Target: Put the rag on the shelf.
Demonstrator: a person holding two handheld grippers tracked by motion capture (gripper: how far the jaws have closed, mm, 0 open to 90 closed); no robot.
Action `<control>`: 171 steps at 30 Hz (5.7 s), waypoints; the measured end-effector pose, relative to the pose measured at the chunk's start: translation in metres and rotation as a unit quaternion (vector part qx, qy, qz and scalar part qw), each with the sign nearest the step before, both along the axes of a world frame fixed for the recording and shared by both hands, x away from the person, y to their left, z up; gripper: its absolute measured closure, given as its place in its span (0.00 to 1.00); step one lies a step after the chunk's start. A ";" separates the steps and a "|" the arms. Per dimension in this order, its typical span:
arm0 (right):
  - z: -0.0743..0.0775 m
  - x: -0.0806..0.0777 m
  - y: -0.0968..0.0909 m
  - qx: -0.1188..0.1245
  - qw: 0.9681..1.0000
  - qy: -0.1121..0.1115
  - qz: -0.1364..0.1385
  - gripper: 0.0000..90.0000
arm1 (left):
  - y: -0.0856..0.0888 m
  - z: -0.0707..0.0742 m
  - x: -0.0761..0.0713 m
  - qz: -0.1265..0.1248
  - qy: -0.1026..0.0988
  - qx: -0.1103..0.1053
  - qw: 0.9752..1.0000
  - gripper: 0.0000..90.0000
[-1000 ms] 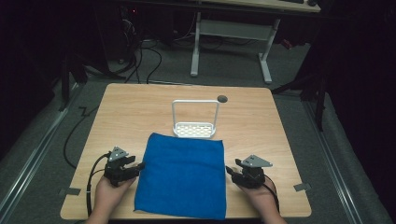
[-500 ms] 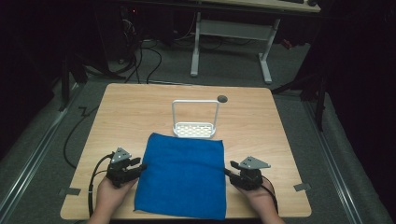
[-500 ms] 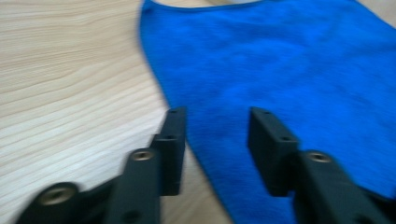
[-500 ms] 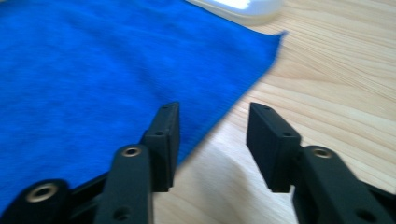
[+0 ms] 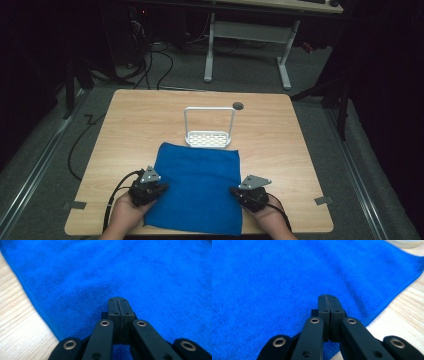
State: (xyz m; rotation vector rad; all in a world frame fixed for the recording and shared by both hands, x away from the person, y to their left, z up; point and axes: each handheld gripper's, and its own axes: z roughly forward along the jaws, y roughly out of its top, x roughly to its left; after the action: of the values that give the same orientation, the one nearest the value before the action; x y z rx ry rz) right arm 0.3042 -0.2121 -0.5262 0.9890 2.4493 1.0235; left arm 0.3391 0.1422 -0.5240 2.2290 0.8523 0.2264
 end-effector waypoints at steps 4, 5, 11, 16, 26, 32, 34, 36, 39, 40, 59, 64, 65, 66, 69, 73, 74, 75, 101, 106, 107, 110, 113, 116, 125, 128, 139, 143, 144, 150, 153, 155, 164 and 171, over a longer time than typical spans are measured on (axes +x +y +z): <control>-0.001 0.001 -0.004 -0.002 1.000 0.000 -0.005 1.00 | -0.003 0.000 -0.004 -0.009 0.006 -0.005 1.000 1.00; -0.001 0.000 -0.005 0.000 1.000 0.003 -0.008 1.00 | -0.005 0.000 -0.006 -0.012 0.005 -0.004 1.000 1.00; 0.001 -0.009 -0.023 -0.002 1.000 0.011 -0.024 1.00 | -0.022 0.000 -0.017 -0.044 0.009 -0.007 0.999 0.99; 0.002 -0.014 -0.038 -0.010 0.999 0.008 -0.037 1.00 | -0.038 0.000 -0.026 -0.074 0.010 -0.009 0.997 0.98; 0.003 -0.016 -0.050 0.007 0.999 0.009 -0.051 0.95 | -0.042 0.001 -0.027 -0.083 0.002 -0.023 0.996 0.91; 0.006 -0.013 -0.052 0.031 0.998 -0.004 -0.062 0.90 | -0.014 0.004 -0.012 0.001 -0.027 -0.055 0.998 0.88; 0.006 -0.011 -0.053 0.036 0.998 -0.004 -0.059 0.90 | -0.005 0.003 -0.007 0.029 -0.032 -0.063 0.997 0.87; 0.006 -0.011 -0.053 0.037 0.998 -0.004 -0.058 0.89 | 0.003 0.002 -0.002 0.055 -0.036 -0.068 0.996 0.87; 0.007 -0.011 -0.052 0.037 0.998 -0.004 -0.053 0.89 | 0.009 0.001 0.004 0.089 -0.041 -0.077 0.992 0.87; 0.007 -0.010 -0.051 0.036 0.998 -0.003 -0.051 0.88 | 0.010 0.001 0.006 0.095 -0.042 -0.079 0.991 0.87; 0.007 -0.010 -0.052 0.044 0.998 -0.002 -0.042 0.85 | -0.020 -0.003 0.071 0.146 -0.065 -0.036 0.986 0.77; 0.005 -0.008 -0.051 0.042 0.998 0.003 -0.040 0.85 | -0.026 -0.007 0.079 0.142 -0.056 -0.031 0.988 0.78; 0.004 -0.008 -0.051 0.042 0.998 0.003 -0.039 0.85 | -0.027 -0.010 0.080 0.141 -0.054 -0.025 0.988 0.79; 0.004 -0.007 -0.051 0.042 0.998 0.004 -0.040 0.85 | -0.028 -0.010 0.080 0.142 -0.055 -0.021 0.988 0.81; 0.003 -0.006 -0.052 0.043 0.998 0.005 -0.042 0.84 | -0.026 -0.010 0.081 0.145 -0.049 -0.030 0.988 0.87; 0.003 -0.005 -0.054 0.049 0.997 0.003 -0.054 0.82 | -0.024 -0.010 0.079 0.144 -0.048 -0.043 0.987 0.95; 0.004 -0.004 -0.055 0.052 0.997 0.001 -0.059 0.81 | -0.023 -0.010 0.079 0.144 -0.050 -0.044 0.987 0.96; 0.005 -0.004 -0.055 0.055 0.996 -0.001 -0.065 0.80 | -0.023 -0.010 0.079 0.147 -0.047 -0.050 0.987 0.96; 0.002 0.111 -0.044 0.036 0.979 0.001 -0.199 0.73 | -0.018 -0.011 0.081 0.144 -0.034 -0.077 0.986 0.97; -0.003 0.115 -0.043 0.035 0.978 0.012 -0.206 0.77 | -0.018 -0.010 0.081 0.143 -0.035 -0.079 0.986 0.97; -0.003 0.114 -0.042 0.033 0.980 0.011 -0.198 0.90 | -0.018 -0.010 0.080 0.142 -0.036 -0.077 0.986 0.97; -0.003 0.112 -0.038 0.024 0.982 0.006 -0.187 0.99 | -0.017 -0.010 0.080 0.138 -0.038 -0.080 0.986 0.97; -0.002 0.108 -0.037 0.025 0.984 -0.003 -0.179 0.99 | -0.018 -0.009 0.074 0.128 -0.065 -0.085 0.986 0.98; 0.005 0.100 -0.034 0.038 0.984 -0.028 -0.170 0.99 | -0.018 -0.007 0.074 0.127 -0.073 -0.082 0.986 0.98; 0.022 0.077 -0.036 0.077 0.982 -0.078 -0.156 0.99 | -0.013 0.014 0.062 0.133 -0.097 -0.126 0.978 0.98; 0.027 0.071 -0.037 0.085 0.981 -0.089 -0.151 0.99 | -0.014 0.018 0.056 0.128 -0.111 -0.127 0.977 0.98; 0.054 0.052 -0.040 0.119 0.974 -0.137 -0.137 0.99 | -0.010 0.044 0.042 0.127 -0.146 -0.162 0.968 0.98; 0.065 0.046 -0.040 0.127 0.971 -0.155 -0.134 0.99 | -0.007 0.056 0.036 0.126 -0.164 -0.179 0.962 0.98; 0.068 0.045 -0.040 0.129 0.970 -0.159 -0.134 0.99 | -0.007 0.059 0.035 0.125 -0.168 -0.180 0.961 0.98; 0.088 0.034 -0.043 0.145 0.960 -0.196 -0.135 0.99 | -0.008 0.082 0.026 0.116 -0.204 -0.195 0.952 0.98; 0.100 0.028 -0.044 0.149 0.955 -0.218 -0.136 0.99 | -0.009 0.096 0.025 0.114 -0.223 -0.203 0.946 0.98; 0.108 0.024 -0.044 0.151 0.952 -0.229 -0.135 0.99 | -0.008 0.102 0.024 0.114 -0.230 -0.212 0.943 0.98; 0.142 0.018 -0.041 0.165 0.940 -0.272 -0.126 0.99 | -0.010 0.136 0.026 0.109 -0.263 -0.234 0.930 0.98; 0.168 0.023 -0.038 0.167 0.933 -0.297 -0.118 0.99 | -0.011 0.157 0.030 0.108 -0.283 -0.240 0.922 0.98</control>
State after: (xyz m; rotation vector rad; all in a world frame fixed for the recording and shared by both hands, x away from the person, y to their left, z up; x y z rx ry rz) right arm 0.3268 -0.2500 -0.3579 0.8727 1.6611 1.4284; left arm 0.3694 0.1311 -0.3669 1.4929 0.7264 0.6560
